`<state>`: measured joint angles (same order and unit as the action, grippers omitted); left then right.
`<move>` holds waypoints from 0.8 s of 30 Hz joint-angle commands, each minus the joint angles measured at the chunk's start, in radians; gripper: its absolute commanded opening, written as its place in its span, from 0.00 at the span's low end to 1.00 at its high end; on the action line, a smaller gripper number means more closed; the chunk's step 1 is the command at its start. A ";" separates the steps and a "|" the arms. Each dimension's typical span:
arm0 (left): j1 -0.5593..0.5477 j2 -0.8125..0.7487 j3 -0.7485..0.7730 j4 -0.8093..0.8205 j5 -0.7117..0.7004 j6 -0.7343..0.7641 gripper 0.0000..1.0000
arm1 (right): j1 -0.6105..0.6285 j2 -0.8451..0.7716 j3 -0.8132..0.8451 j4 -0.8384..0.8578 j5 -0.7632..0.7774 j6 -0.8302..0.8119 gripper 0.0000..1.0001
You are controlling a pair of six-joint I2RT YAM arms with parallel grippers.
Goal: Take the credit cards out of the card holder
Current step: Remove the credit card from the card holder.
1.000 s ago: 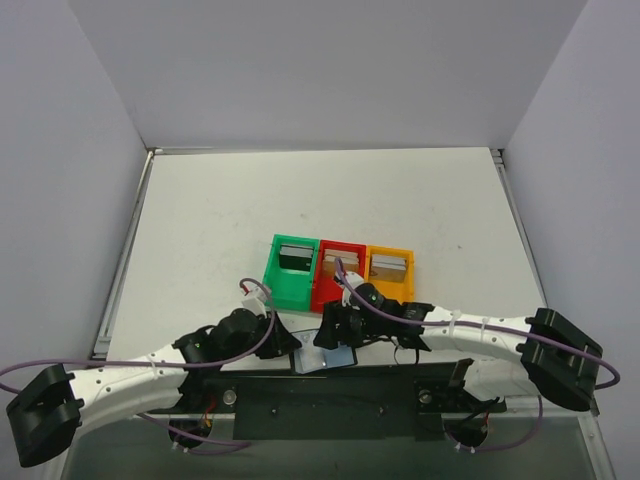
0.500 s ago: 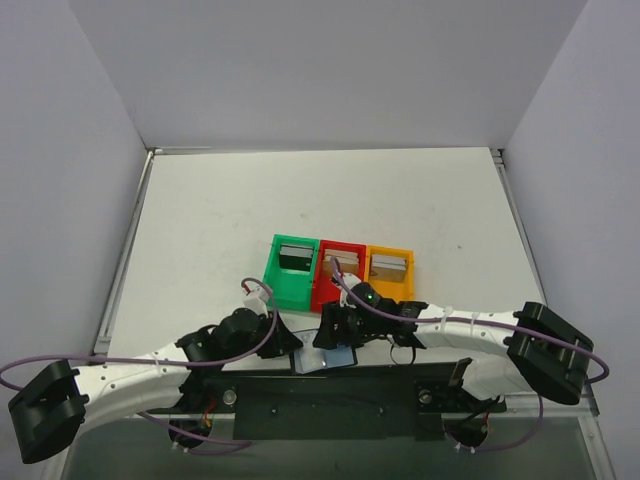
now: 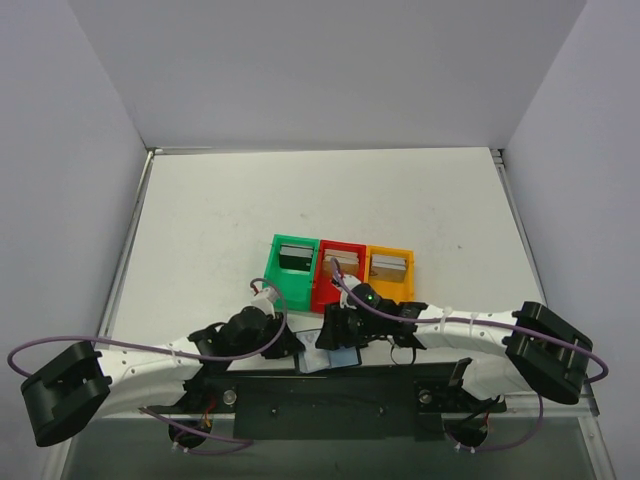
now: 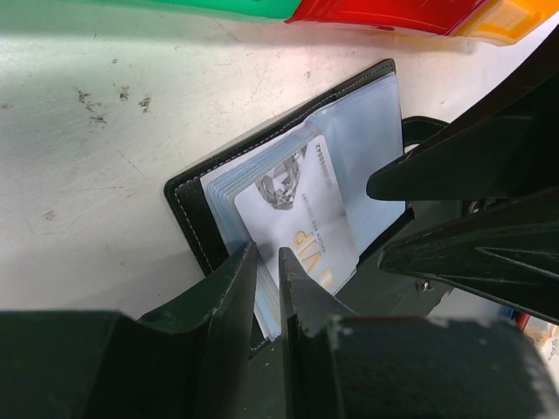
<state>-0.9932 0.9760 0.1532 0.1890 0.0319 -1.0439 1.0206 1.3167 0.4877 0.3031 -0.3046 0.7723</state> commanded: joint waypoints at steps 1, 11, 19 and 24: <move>-0.002 0.030 0.042 0.061 0.016 0.022 0.26 | -0.004 -0.016 -0.018 0.027 -0.007 0.008 0.40; -0.002 0.044 0.039 0.067 0.007 0.022 0.17 | -0.007 -0.013 -0.041 0.025 -0.001 0.018 0.31; -0.002 0.072 0.040 0.076 0.006 0.022 0.11 | -0.024 -0.005 -0.063 0.051 -0.017 0.031 0.26; -0.002 0.089 0.046 0.076 0.006 0.027 0.08 | -0.043 0.001 -0.078 0.079 -0.042 0.035 0.17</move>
<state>-0.9932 1.0489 0.1658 0.2428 0.0387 -1.0348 0.9928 1.3167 0.4213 0.3374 -0.3176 0.7986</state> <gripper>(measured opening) 0.096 0.196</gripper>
